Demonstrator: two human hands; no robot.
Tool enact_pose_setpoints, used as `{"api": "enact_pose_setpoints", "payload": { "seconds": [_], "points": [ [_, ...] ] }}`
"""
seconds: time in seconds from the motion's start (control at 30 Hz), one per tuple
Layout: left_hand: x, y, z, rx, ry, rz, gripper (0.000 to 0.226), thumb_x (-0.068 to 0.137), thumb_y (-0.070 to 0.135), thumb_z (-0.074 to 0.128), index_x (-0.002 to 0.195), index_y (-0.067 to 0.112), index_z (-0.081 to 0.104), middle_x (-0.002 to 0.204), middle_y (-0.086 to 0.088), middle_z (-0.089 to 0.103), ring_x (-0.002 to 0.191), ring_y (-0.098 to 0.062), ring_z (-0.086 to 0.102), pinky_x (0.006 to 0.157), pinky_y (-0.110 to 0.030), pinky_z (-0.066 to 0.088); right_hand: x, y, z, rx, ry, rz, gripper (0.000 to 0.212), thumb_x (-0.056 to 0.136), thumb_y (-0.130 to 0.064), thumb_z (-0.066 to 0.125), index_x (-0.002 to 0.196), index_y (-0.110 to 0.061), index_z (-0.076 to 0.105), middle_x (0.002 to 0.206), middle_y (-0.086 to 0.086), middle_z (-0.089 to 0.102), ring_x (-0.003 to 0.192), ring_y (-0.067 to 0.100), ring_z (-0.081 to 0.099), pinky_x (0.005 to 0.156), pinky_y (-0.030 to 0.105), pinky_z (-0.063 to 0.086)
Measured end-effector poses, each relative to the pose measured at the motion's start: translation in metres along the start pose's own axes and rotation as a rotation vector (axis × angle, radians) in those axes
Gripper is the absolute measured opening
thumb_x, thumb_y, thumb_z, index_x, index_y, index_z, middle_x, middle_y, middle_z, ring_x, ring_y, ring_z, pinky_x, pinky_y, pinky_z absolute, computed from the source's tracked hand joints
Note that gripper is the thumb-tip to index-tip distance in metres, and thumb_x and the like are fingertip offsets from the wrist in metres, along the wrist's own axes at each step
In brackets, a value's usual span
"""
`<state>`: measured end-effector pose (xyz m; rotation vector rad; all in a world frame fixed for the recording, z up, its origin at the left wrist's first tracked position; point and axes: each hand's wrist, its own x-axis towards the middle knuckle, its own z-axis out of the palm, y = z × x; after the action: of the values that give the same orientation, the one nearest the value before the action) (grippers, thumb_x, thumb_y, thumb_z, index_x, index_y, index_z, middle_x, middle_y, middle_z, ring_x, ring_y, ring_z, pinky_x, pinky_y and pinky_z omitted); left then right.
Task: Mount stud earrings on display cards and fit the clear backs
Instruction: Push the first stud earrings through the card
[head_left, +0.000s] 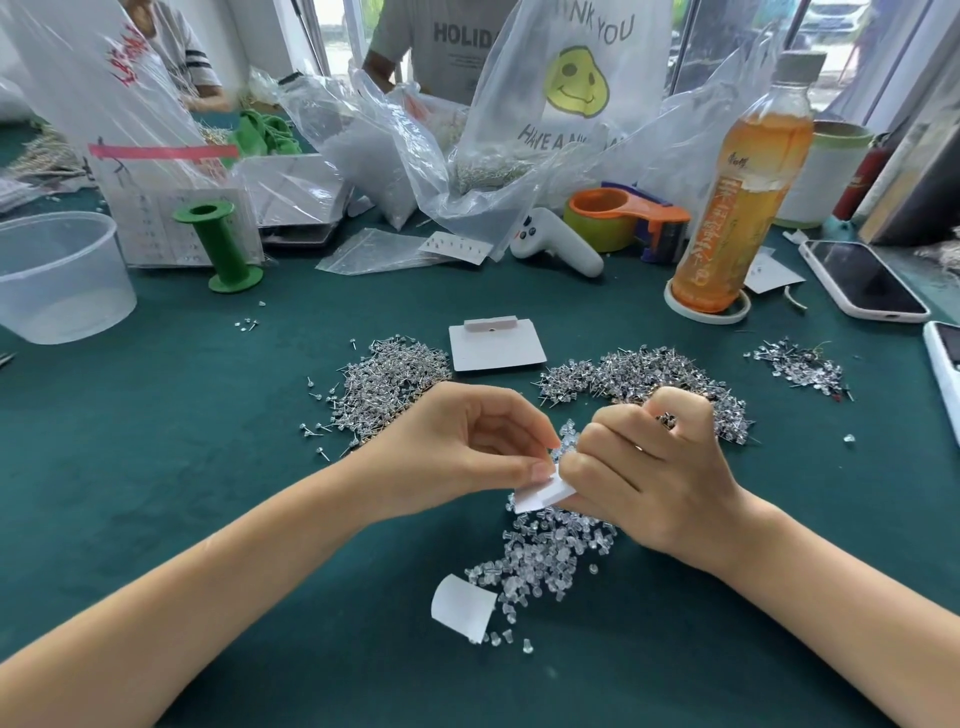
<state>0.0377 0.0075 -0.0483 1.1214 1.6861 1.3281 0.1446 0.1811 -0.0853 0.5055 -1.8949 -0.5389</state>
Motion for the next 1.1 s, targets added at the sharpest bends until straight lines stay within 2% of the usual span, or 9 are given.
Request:
{"api": "enact_pose_setpoints", "payload": {
  "seconds": [0.1, 0.23, 0.4, 0.53, 0.9, 1.0, 1.1],
  "points": [
    [0.0003, -0.0001, -0.0006, -0.018, 0.02, -0.007, 0.018, 0.078, -0.001, 0.073, 0.093, 0.009, 0.07, 0.086, -0.005, 0.073, 0.08, -0.012, 0.068, 0.075, -0.019, 0.054, 0.0003, 0.0003, 0.0001, 0.001, 0.004, 0.013, 0.039, 0.075, -0.037, 0.074, 0.074, -0.018, 0.04, 0.057, -0.006, 0.052, 0.054, 0.015, 0.059, 0.069, 0.031, 0.027],
    [0.0011, -0.0004, -0.0009, -0.018, 0.045, -0.011, 0.016, 0.078, 0.0, 0.073, 0.091, 0.01, 0.071, 0.086, -0.008, 0.073, 0.079, -0.013, 0.068, 0.075, -0.02, 0.054, 0.0003, 0.0004, -0.0009, 0.025, 0.005, 0.011, 0.029, 0.088, -0.035, 0.06, 0.074, -0.018, 0.04, 0.058, -0.006, 0.052, 0.054, 0.015, 0.059, 0.069, 0.031, 0.027],
    [0.0006, -0.0011, 0.0003, 0.0, 0.052, -0.004, 0.016, 0.078, 0.0, 0.073, 0.088, 0.012, 0.071, 0.085, -0.006, 0.073, 0.077, -0.011, 0.068, 0.075, -0.02, 0.055, 0.0008, -0.0004, -0.0004, 0.026, -0.004, 0.012, 0.031, 0.084, -0.033, 0.065, 0.073, -0.018, 0.04, 0.057, -0.006, 0.051, 0.053, 0.015, 0.058, 0.069, 0.031, 0.027],
    [0.0005, -0.0011, 0.0005, 0.017, 0.059, 0.003, 0.017, 0.077, -0.001, 0.074, 0.086, 0.012, 0.071, 0.083, -0.006, 0.073, 0.076, -0.011, 0.068, 0.074, -0.02, 0.055, 0.0014, -0.0005, -0.0006, 0.006, -0.015, 0.014, 0.043, 0.07, -0.037, 0.078, 0.073, -0.018, 0.04, 0.057, -0.006, 0.05, 0.053, 0.015, 0.057, 0.07, 0.031, 0.027],
    [0.0015, 0.0005, 0.0003, 0.079, 0.033, 0.003, 0.015, 0.077, -0.003, 0.073, 0.087, 0.008, 0.07, 0.085, -0.013, 0.073, 0.076, -0.013, 0.069, 0.076, -0.022, 0.057, 0.0028, -0.0006, -0.0023, -0.022, -0.018, -0.01, 0.043, 0.065, -0.032, 0.082, 0.072, -0.017, 0.042, 0.055, -0.005, 0.049, 0.051, 0.017, 0.057, 0.067, 0.032, 0.026],
    [0.0021, 0.0006, 0.0001, 0.109, 0.013, 0.014, 0.016, 0.078, -0.002, 0.073, 0.087, 0.01, 0.07, 0.084, -0.011, 0.073, 0.076, -0.013, 0.069, 0.074, -0.022, 0.056, 0.0026, -0.0011, -0.0031, -0.028, -0.012, -0.014, 0.038, 0.071, -0.03, 0.077, 0.073, -0.016, 0.042, 0.055, -0.005, 0.05, 0.05, 0.017, 0.056, 0.066, 0.032, 0.025],
    [0.0026, 0.0007, 0.0004, 0.114, 0.004, 0.021, 0.013, 0.078, 0.0, 0.073, 0.087, 0.009, 0.07, 0.084, -0.01, 0.073, 0.075, -0.013, 0.068, 0.074, -0.021, 0.055, 0.0033, -0.0016, -0.0043, -0.012, -0.005, -0.012, 0.024, 0.082, -0.026, 0.062, 0.073, -0.016, 0.042, 0.055, -0.005, 0.049, 0.049, 0.018, 0.054, 0.065, 0.031, 0.024]
  ]
}}
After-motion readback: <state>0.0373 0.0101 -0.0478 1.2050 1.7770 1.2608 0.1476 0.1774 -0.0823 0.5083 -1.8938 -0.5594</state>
